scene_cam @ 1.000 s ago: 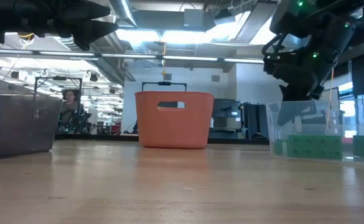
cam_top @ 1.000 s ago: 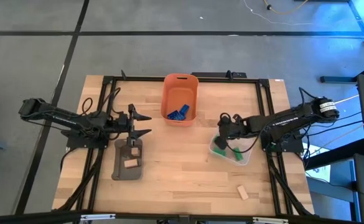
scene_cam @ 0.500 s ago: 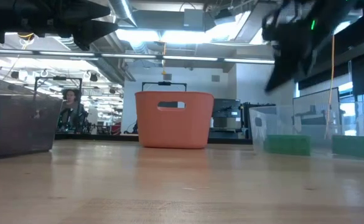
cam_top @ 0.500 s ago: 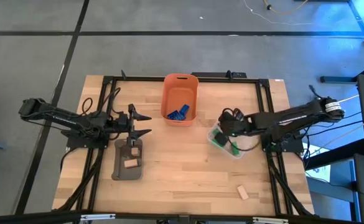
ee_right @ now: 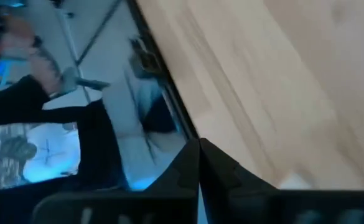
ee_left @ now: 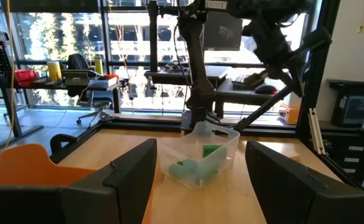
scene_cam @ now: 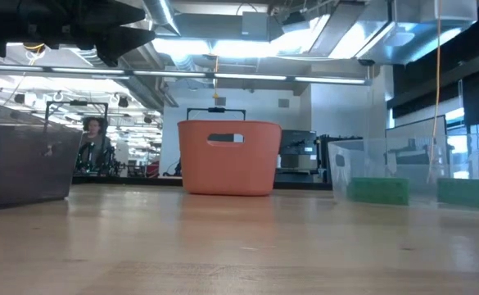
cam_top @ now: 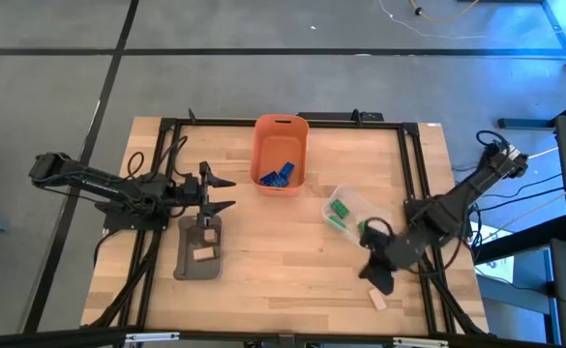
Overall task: Sort & place blocks by color
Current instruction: Put the brown block into the black bin
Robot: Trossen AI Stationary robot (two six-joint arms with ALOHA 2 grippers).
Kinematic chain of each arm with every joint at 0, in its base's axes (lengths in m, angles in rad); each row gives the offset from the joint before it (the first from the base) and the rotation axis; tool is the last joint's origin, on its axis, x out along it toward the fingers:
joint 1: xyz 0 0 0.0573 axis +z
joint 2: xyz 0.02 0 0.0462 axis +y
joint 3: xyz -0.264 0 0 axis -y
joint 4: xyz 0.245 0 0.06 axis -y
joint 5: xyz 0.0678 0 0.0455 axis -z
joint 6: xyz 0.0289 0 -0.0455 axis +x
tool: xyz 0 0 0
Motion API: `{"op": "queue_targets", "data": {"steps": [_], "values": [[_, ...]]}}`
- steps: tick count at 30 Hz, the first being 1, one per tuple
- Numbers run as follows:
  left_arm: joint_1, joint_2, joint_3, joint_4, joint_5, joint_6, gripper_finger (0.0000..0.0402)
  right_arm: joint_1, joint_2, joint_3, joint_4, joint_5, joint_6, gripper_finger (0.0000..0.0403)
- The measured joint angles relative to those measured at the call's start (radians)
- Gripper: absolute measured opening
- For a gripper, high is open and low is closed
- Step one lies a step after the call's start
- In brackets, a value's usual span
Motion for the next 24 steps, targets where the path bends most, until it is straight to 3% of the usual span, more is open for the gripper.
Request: {"op": "queue_targets", "data": {"steps": [5,9,24], "values": [[0.0,0.0,0.0,0.0,0.0,-0.023,0.0238,0.113,0.045,0.005,-0.169,-0.005,0.318,0.0024],[0.0,0.0,0.0,0.0,0.0,-0.024,0.0238,0.17,0.085,0.005,-0.287,-0.082,0.48,0.0055],[0.0,0.0,0.0,0.0,0.0,-0.024,0.0238,0.263,0.248,0.002,-0.332,-0.125,0.597,0.0253]]}}
